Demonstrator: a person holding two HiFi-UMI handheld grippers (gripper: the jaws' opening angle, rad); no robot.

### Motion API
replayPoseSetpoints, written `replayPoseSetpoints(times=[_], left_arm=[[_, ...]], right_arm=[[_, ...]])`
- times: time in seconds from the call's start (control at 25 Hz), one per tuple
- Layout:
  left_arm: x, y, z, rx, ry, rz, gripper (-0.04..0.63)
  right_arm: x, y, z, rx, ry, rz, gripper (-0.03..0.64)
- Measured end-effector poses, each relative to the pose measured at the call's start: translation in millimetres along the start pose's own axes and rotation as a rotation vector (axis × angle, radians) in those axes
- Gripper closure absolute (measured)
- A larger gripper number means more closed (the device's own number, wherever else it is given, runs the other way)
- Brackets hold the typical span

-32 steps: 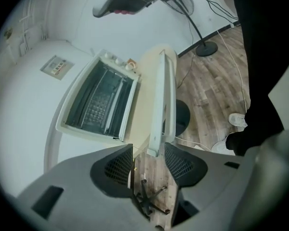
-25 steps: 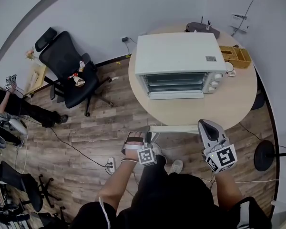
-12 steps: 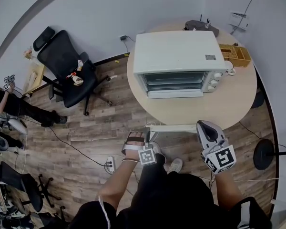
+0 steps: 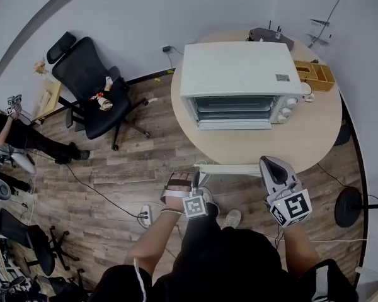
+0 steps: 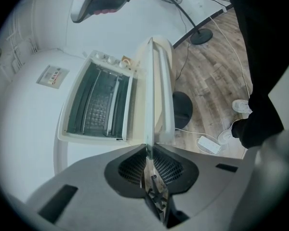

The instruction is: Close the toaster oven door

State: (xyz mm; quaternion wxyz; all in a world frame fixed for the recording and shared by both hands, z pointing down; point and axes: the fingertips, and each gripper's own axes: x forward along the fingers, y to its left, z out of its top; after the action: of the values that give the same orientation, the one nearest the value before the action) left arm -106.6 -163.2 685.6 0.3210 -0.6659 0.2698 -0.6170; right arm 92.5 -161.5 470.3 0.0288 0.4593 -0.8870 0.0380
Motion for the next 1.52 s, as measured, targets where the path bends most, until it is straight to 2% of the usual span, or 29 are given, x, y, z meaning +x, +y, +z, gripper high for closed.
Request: replayPoseSetpoints(times=[0.24,0.36,0.6,0.8,1.0,1.16,1.28,1.52], left_arm=[[-9.8,22.7,-2.7,0.013,0.001,0.071,0.559],[-14.5,30.7,-2.0,0.007,-0.008,0.075,0.565],[-20.1,54.2,-2.9,0.000,-0.007,0.132,0.569],[-26.0,83.5,2.4,-0.008,-0.051,0.232,0.571],[-26.8,97.1,2.5,-0.008,-0.059,0.269,0.571],[-25.8,104.4,0.4,-0.048,-0.064,0.249,0.569],[-29.0,115.8,1.6,-0.066,-0.078,0.262,0.569],[-28.4,134.1,1.9,-0.070,-0.090,0.269,0.569]], right_arm=[[5.6,5.9,-4.3,0.019,0.007,0.013,0.617],[7.1,5.6,-2.2,0.017,0.002,0.016,0.618],[12.6,2.4,2.7,0.010,-0.013,0.023,0.617],[16.9,0.4,6.0,0.004,-0.022,0.028,0.617],[18.9,-4.0,7.9,0.006,-0.028,0.020,0.617],[19.9,-6.4,8.9,0.006,-0.031,0.018,0.618],[20.3,-5.7,11.7,0.001,-0.034,0.019,0.617],[25.1,-8.8,11.7,0.000,-0.022,0.009,0.617]])
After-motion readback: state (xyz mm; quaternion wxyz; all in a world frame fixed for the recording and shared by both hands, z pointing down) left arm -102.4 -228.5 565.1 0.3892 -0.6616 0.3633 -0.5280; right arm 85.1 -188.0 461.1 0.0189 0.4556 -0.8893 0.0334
